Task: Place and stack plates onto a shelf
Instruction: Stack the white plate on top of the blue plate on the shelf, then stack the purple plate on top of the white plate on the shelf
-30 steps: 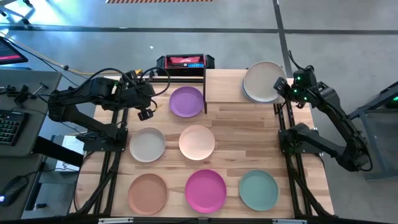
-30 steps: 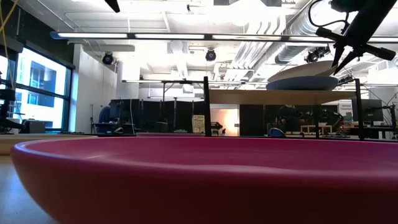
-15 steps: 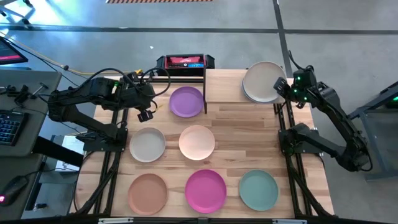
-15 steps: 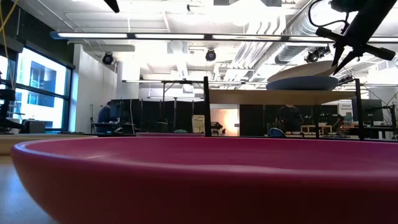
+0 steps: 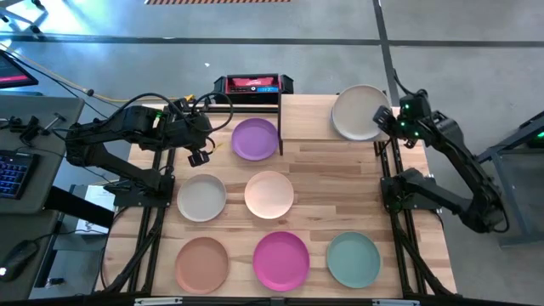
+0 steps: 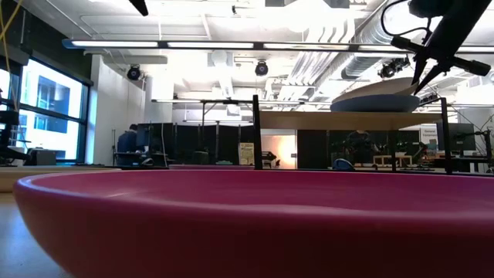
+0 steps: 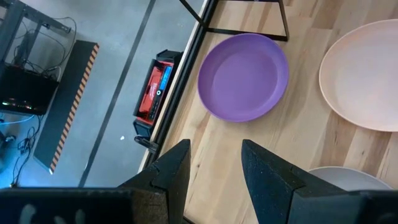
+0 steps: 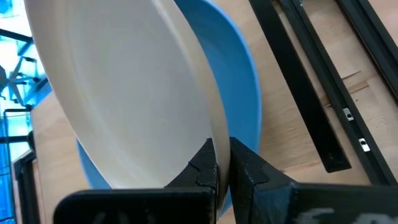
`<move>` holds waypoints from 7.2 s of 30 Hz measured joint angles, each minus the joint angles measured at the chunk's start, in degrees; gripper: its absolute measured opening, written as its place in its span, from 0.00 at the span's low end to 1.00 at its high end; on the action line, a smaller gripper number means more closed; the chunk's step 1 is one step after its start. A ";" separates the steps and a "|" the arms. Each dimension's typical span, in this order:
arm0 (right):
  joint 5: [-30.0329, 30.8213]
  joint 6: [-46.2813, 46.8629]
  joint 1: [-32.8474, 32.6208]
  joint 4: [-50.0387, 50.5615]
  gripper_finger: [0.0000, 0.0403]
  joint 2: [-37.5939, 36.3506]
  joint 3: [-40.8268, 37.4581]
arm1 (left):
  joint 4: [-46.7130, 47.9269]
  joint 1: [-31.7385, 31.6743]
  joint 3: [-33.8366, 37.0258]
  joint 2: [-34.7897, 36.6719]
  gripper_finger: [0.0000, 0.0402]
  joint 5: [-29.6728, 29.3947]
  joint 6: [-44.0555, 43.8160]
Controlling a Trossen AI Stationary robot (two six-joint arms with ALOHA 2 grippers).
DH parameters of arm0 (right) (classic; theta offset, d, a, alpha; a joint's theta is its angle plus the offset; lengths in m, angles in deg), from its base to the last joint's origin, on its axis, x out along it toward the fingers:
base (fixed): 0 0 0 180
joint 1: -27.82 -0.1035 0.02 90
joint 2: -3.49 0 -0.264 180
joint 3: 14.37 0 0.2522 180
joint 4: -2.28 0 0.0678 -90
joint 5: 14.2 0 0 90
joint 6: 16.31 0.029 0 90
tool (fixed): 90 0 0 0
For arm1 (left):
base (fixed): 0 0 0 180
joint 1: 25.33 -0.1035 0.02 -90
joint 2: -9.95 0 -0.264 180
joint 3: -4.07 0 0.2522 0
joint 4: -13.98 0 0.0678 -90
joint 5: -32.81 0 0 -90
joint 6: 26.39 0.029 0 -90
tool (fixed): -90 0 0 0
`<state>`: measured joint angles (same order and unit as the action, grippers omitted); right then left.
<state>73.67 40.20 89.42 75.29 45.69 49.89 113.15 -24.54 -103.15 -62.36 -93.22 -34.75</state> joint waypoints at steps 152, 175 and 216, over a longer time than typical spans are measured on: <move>-3.84 6.02 -51.49 -13.07 0.42 0.24 0.02 | -16.53 -12.64 10.06 -16.49 0.33 18.05 23.76; -3.53 6.55 -52.39 -13.16 0.42 5.01 0.02 | -40.49 -17.83 32.27 -16.98 0.33 24.92 39.79; -3.63 6.62 -52.39 -13.23 0.42 5.11 0.02 | -61.55 -18.84 41.20 -28.04 0.31 16.49 48.05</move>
<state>70.05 46.83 37.03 62.06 50.80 49.91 51.60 -43.37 -61.95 -90.41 -76.73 13.30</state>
